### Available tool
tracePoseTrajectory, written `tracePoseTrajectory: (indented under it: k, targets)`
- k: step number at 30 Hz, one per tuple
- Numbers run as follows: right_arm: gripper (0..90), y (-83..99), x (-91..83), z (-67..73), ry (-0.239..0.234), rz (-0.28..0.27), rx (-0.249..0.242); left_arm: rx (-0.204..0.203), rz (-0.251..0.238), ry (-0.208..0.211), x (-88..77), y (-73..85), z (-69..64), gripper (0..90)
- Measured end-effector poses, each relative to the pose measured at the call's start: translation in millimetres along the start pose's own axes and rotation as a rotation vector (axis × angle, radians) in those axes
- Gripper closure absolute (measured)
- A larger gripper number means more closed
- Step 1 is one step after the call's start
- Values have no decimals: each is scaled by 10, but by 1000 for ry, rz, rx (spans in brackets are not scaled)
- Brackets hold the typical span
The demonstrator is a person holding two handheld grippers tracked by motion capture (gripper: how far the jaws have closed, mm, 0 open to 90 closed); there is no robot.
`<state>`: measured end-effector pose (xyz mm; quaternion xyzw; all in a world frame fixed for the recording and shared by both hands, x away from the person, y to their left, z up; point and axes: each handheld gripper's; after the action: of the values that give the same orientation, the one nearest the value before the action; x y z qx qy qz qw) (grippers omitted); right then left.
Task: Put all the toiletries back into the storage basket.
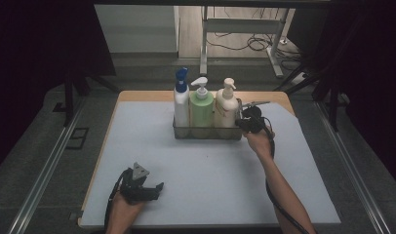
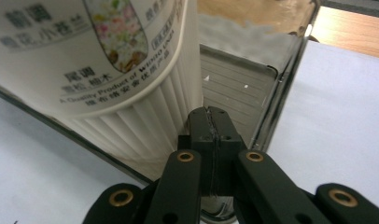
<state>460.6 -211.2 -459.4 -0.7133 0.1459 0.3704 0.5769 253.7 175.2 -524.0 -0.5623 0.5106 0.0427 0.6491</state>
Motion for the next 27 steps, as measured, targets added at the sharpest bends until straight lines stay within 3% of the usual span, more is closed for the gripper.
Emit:
tracePoseTrajectory:
  k: [17, 27]
  targets:
    - [883, -27, 19, 181, -58, -1, -25, 0, -1, 0, 1, 0, -1, 123]
    - [895, -41, -14, 228, -51, -4, -35, 0, 1, 0, 0, -1, 1, 123]
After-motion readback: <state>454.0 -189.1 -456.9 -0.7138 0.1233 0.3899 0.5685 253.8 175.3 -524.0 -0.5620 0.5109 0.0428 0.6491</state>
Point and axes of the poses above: each handheld gripper's, and its own axes: x roughly forward along the jaws, y roughly out of its underside, z roughly to its left, and after that the axes turned 10 degrees about y, right-handed
